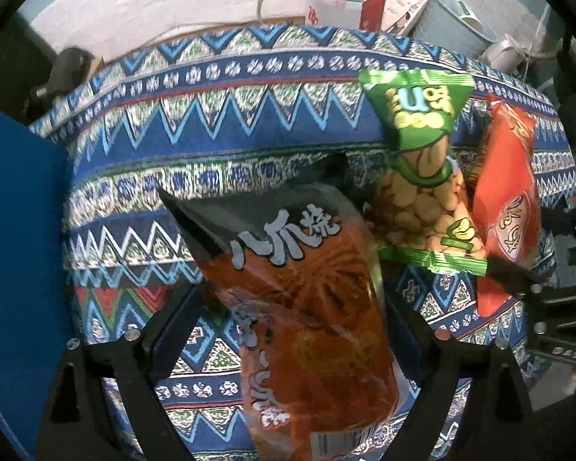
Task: Organize snacks
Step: 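Grasp the orange black-top chip bag with the left tool while the right tool grasps the red peanut bag, then lift both bags and carry them over the cardboard box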
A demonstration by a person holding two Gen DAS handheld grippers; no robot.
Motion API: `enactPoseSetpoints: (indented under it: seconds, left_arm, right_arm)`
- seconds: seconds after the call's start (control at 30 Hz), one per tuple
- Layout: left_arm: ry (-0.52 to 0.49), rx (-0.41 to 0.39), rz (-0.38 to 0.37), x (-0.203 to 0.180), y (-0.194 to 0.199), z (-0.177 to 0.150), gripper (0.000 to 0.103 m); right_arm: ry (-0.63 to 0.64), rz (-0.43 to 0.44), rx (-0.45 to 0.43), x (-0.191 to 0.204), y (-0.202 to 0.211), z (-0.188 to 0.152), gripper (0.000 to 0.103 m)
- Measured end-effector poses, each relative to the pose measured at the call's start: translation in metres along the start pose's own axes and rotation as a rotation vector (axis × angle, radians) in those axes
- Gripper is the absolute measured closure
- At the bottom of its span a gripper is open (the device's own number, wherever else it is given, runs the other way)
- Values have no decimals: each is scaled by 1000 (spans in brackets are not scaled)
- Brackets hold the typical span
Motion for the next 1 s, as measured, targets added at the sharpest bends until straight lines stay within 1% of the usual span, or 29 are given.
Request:
enactPoseSetpoints:
  seconds: [0.07, 0.1, 0.17, 0.23, 0.27, 0.3, 0.33, 0.37, 0.4, 0.43, 0.5, 0.6, 0.77, 0.8, 1.0]
  left_arm:
    - [10, 8, -17, 4, -5, 0, 12]
    - [3, -7, -16, 4, -5, -1, 12]
    - [-21, -23, 1, 2, -6, -3, 20]
    - [-52, -31, 34, -2, -6, -8, 27]
    - [-61, -34, 39, -4, -6, -9, 29]
    - [-66, -36, 45, -5, -7, -11, 31]
    - [-68, -38, 45, -9, -5, -10, 34]
    - [-70, -39, 45, -11, -4, -10, 35]
    - [-75, -40, 47, -12, -3, -12, 37]
    - [-78, -44, 52, -11, -2, -13, 40]
    - [-83, -51, 62, -9, 5, -14, 41]
    - [-84, -68, 63, -4, 14, -16, 41]
    - [-74, -107, 52, 9, 33, -22, 42]
    - [-74, -113, 52, 6, 38, -24, 42]
    - [-83, -189, 70, 13, 67, -36, 43]
  right_arm:
    - [9, -14, -1, 3, -5, 2, 24]
    - [15, -29, -4, 5, -8, 3, 24]
    - [35, -64, -12, 13, -13, 5, 24]
    - [41, -99, -16, 18, -19, 6, 24]
    - [42, -117, -20, 23, -20, 7, 24]
    - [43, -124, -24, 26, -22, 8, 25]
    - [37, -120, -46, 28, -22, 7, 25]
    - [32, -114, -53, 28, -21, 7, 32]
    - [27, -109, -56, 28, -20, 7, 42]
    - [21, -108, -57, 28, -18, 7, 46]
    - [13, -114, -65, 27, -12, 5, 51]
    - [-3, -112, -91, 25, -1, 1, 54]
    - [-29, -84, -139, 28, 23, -9, 54]
    - [-33, -78, -144, 27, 25, -9, 54]
    - [-66, -49, -182, 30, 47, -13, 54]
Point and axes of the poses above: each gripper's, at about its wrist camera, not at the fingertips, and y roughly against the way its jaws point, x to its left, z to its top, the point moved 1 cm from there along -y, roughly the way its jaws point, and after that the axes turned 13 degrees about x, right-handed, at the moved point
